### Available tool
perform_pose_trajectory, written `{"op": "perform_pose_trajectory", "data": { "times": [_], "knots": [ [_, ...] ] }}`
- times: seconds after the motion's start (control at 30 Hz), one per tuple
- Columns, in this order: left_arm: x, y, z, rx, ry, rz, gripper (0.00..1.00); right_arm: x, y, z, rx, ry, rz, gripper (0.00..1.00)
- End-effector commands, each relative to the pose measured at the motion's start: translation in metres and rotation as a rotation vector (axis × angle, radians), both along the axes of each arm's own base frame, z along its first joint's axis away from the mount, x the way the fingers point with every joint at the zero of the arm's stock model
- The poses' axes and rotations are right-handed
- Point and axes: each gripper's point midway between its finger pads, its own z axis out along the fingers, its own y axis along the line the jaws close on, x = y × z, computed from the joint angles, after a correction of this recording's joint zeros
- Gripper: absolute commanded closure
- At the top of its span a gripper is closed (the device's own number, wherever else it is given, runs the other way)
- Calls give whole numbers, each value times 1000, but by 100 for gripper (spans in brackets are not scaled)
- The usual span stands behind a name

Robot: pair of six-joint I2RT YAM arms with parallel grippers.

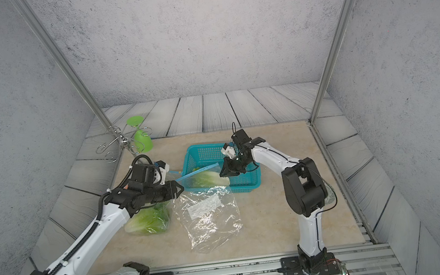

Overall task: Put the chinese cabbages into a zipper bag and zip it
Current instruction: Pick up the zipper food storage bag at the center of the board.

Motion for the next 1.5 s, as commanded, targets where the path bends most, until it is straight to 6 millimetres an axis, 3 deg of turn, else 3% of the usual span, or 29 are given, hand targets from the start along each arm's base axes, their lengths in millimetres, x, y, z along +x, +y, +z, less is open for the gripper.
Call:
{"op": "perform_pose_trajectory", "data": {
  "times": [0.0,0.2,0.6,0.73,0.87,1.0,1.17,1.23,1.33,1.47],
  "knots": [
    [-1,-2,5,-14,-20,2,54,-2,3,20,40,-37,3,91],
    [-1,-2,14,-31,-26,13,54,-3,0,53,79,-126,-21,100],
    [-1,-5,51,-78,-84,15,54,-8,-28,102,109,-339,-190,100],
    [-5,-16,61,-127,-90,2,54,-12,-39,106,129,-431,-242,100],
    [-7,-41,65,-296,-42,-10,53,-26,-44,117,168,-596,-234,100],
    [-9,-59,84,-363,-28,-35,52,-34,-55,133,205,-733,-275,100],
    [-8,-61,106,-354,-66,-33,51,-28,-61,173,287,-758,-391,100],
    [-7,-57,113,-332,-96,-22,51,-19,-73,187,331,-742,-528,100],
    [-8,-56,114,-306,-114,-19,51,-10,-103,182,334,-701,-771,100],
    [-13,-68,98,-296,-83,-44,51,-24,-117,160,255,-728,-873,100]
  ]
}}
